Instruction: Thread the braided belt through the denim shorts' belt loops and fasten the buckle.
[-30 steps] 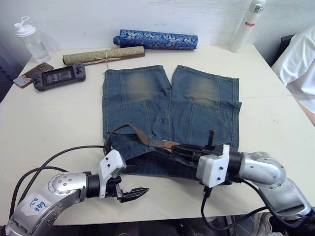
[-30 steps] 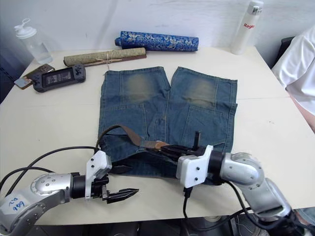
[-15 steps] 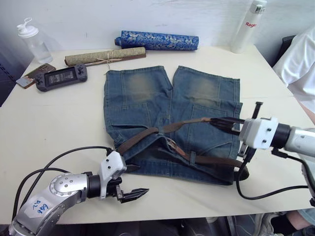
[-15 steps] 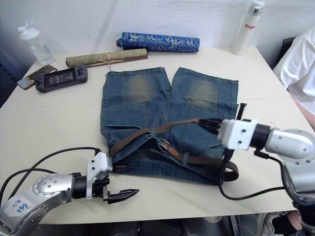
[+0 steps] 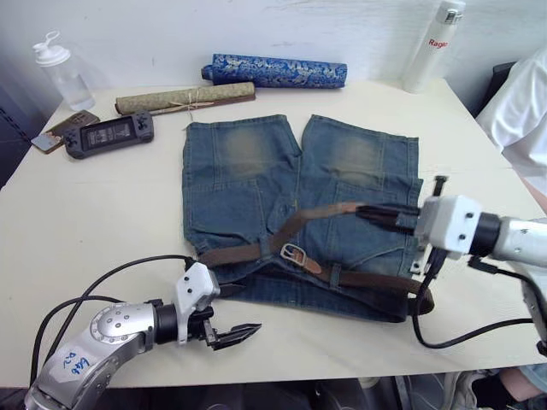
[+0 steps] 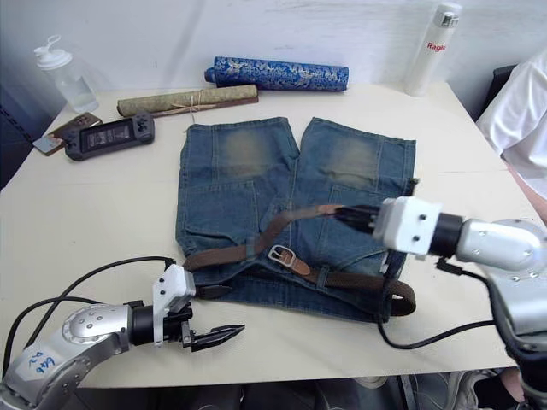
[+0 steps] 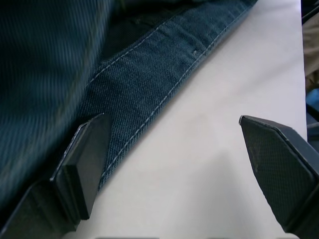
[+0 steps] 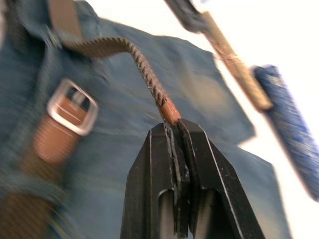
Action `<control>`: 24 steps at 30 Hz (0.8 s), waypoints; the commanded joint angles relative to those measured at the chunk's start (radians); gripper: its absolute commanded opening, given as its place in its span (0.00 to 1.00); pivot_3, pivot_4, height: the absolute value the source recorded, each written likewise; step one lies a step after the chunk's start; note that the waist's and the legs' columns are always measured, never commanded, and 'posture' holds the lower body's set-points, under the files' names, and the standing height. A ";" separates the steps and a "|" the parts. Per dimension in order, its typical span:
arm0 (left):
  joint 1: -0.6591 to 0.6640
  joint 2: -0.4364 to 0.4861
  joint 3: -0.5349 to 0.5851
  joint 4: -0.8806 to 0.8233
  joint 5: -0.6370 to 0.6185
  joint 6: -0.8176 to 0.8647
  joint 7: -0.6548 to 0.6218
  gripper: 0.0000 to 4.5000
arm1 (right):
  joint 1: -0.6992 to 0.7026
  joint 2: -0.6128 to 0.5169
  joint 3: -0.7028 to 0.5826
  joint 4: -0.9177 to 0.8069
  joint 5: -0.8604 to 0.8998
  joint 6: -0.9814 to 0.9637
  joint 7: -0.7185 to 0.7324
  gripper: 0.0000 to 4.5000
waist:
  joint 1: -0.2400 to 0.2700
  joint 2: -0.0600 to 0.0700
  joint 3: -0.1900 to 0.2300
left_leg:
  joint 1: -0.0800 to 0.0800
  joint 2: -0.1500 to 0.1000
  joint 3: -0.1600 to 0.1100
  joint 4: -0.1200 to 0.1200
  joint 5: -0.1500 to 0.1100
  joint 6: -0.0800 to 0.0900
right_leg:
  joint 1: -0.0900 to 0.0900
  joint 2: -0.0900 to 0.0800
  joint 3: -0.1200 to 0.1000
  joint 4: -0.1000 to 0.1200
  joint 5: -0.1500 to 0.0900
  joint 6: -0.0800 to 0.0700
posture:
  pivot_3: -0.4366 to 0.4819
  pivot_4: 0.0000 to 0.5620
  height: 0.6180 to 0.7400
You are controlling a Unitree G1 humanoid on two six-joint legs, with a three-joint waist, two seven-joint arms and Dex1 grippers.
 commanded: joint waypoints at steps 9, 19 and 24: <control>-0.002 0.074 0.347 -0.172 -0.446 0.193 0.023 0.99 | -0.138 0.068 0.201 -0.020 -0.140 0.053 -0.039 0.00 | -0.015 -0.005 0.003 | -0.001 0.000 0.000 -0.002 0.000 0.000 | -0.002 0.000 0.000 0.000 0.000 0.000 | 0.48 0.27 0.22; -0.169 0.179 0.312 -0.211 -0.244 0.101 0.216 0.99 | -0.202 0.136 0.268 0.020 -0.281 -0.010 -0.067 0.00 | -0.014 -0.006 0.004 | -0.001 0.000 0.000 -0.002 0.000 0.000 | -0.002 0.000 0.000 -0.001 0.000 0.001 | 0.48 0.27 0.22; -0.233 0.117 0.140 -0.196 0.000 0.029 0.313 0.99 | -0.225 0.171 0.296 0.014 -0.320 -0.008 -0.072 0.00 | -0.016 -0.007 0.004 | -0.002 0.000 0.000 -0.002 0.000 0.000 | -0.003 0.000 0.000 -0.001 0.001 0.001 | 0.48 0.27 0.22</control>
